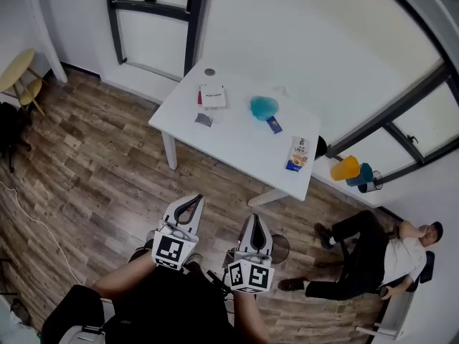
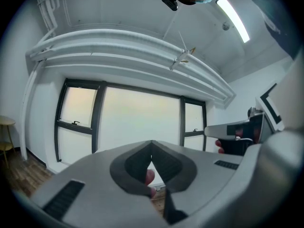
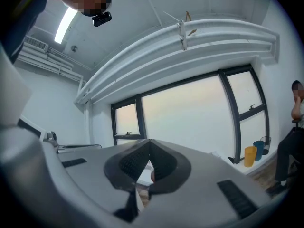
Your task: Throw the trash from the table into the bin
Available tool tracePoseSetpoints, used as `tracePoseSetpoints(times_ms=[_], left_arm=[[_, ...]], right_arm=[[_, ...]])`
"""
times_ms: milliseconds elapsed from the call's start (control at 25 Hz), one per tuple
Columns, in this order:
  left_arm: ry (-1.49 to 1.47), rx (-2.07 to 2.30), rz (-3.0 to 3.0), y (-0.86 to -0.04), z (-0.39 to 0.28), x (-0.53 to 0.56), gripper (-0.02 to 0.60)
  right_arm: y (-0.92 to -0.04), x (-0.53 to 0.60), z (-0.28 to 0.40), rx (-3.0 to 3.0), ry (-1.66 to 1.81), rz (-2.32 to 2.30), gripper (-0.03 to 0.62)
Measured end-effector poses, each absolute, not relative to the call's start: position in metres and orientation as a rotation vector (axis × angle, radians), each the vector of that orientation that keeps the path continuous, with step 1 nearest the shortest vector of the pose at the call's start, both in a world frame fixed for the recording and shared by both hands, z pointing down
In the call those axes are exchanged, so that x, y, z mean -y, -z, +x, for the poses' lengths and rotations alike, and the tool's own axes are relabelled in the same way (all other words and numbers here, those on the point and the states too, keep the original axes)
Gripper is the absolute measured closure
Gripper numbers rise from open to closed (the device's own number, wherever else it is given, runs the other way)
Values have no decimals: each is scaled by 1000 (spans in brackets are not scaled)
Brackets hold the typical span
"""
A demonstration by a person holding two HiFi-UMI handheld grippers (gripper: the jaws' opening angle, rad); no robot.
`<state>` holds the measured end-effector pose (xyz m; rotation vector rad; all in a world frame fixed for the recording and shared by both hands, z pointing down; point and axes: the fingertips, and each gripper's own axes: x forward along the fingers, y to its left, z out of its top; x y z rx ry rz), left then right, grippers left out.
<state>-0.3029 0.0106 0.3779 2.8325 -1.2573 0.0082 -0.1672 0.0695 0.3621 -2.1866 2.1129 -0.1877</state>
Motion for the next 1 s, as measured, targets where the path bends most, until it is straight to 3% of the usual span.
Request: tracePoseSetpoints(times_ms=[1000], left_arm=[[169, 798, 2912, -353, -170, 162, 584]], right_arm=[[-383, 86, -49, -1848, 259, -2468, 589]])
